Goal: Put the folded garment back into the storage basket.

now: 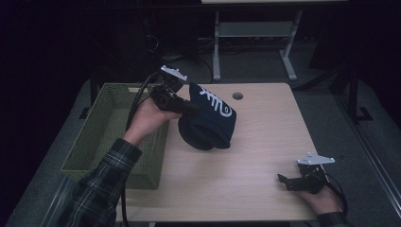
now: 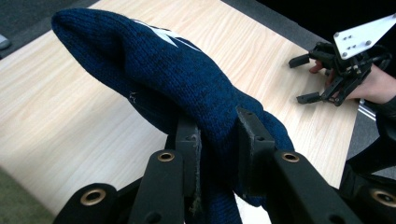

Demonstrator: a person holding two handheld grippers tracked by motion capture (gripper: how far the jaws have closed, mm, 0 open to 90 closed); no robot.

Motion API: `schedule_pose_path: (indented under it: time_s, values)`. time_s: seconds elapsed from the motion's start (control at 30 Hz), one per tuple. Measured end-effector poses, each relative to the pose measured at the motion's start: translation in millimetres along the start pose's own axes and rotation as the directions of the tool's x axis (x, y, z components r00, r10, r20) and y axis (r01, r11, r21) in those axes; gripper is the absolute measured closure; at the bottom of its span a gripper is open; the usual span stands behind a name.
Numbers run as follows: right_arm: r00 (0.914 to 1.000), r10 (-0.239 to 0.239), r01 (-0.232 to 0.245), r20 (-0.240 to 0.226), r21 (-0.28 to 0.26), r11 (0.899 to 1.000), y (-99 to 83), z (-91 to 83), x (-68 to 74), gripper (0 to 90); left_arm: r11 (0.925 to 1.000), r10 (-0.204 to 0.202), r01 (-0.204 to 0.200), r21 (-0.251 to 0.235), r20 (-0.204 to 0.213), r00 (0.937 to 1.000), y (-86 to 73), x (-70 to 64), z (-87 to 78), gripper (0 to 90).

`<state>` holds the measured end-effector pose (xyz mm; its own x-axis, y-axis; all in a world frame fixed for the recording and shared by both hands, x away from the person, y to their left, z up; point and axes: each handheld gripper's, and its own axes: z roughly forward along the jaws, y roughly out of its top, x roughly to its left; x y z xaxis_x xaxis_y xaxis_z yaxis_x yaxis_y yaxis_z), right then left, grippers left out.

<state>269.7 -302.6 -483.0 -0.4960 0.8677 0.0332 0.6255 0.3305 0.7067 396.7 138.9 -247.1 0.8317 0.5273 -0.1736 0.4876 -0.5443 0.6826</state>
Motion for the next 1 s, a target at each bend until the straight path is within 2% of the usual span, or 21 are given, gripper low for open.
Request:
schedule_pose_path:
  time_s: [0.2,0.23,0.27,0.4,0.43,0.53,0.57,0.7,0.8,0.83,0.9,1.0]
  values:
    - [1.0000,0.000,0.000,0.000,0.000,1.000,0.0,0.0,0.0,4.3,0.9998,-0.011,0.011,-0.015,-0.028,0.9996,-1.2,4.1,-26.6,72.4]
    - [1.0000,0.000,0.000,0.002,0.000,1.000,0.0,0.1,0.0,4.3,0.9996,-0.017,0.016,-0.023,-0.034,0.9993,-1.6,5.3,-35.1,72.4]
    - [1.0000,0.000,0.000,0.002,0.000,1.000,0.0,0.1,0.0,4.3,0.9996,-0.017,0.016,-0.023,-0.034,0.9993,-1.6,5.3,-35.1,72.5]
    - [1.0000,0.001,-0.001,0.002,0.000,1.000,0.1,0.1,0.0,4.3,0.9988,-0.031,0.029,-0.039,-0.052,0.9981,-3.8,8.4,-53.0,72.5]
    - [1.0000,0.001,-0.001,0.002,0.000,1.000,0.1,0.1,0.0,4.3,0.9983,-0.038,0.035,-0.046,-0.062,0.9973,-5.5,10.9,-61.5,72.4]
    - [1.0000,0.002,-0.002,0.002,-0.001,1.000,0.1,0.2,0.0,4.3,0.9978,-0.047,0.043,-0.051,-0.074,0.9961,-7.9,13.6,-69.6,72.5]
    - [1.0000,0.002,-0.002,0.002,-0.001,1.000,0.1,0.2,0.0,4.3,0.9970,-0.058,0.053,-0.057,-0.085,0.9947,-10.9,16.3,-77.5,72.5]
    - [1.0000,0.001,-0.001,0.002,0.000,1.000,0.1,0.1,-0.1,4.3,0.9957,-0.073,0.067,-0.065,-0.099,0.9924,-15.9,20.6,-89.9,72.5]
    - [1.0000,0.002,-0.002,0.004,0.001,1.000,0.3,0.1,-0.2,4.3,0.9937,-0.091,0.082,-0.077,-0.124,0.9880,-22.4,24.6,-106.7,72.5]
    - [1.0000,0.002,-0.002,0.004,0.001,1.000,0.3,0.1,-0.2,4.3,0.9937,-0.091,0.082,-0.077,-0.124,0.9880,-22.4,24.6,-106.7,72.4]
    - [1.0000,0.002,-0.002,0.005,0.001,1.000,0.3,0.1,-0.2,4.3,0.9921,-0.103,0.091,-0.086,-0.145,0.9840,-27.6,27.5,-119.7,72.5]
    - [1.0000,0.002,-0.002,0.005,0.002,1.000,0.3,0.1,-0.3,4.3,0.9918,-0.106,0.093,-0.088,-0.157,0.9818,-31.6,30.0,-128.0,72.5]
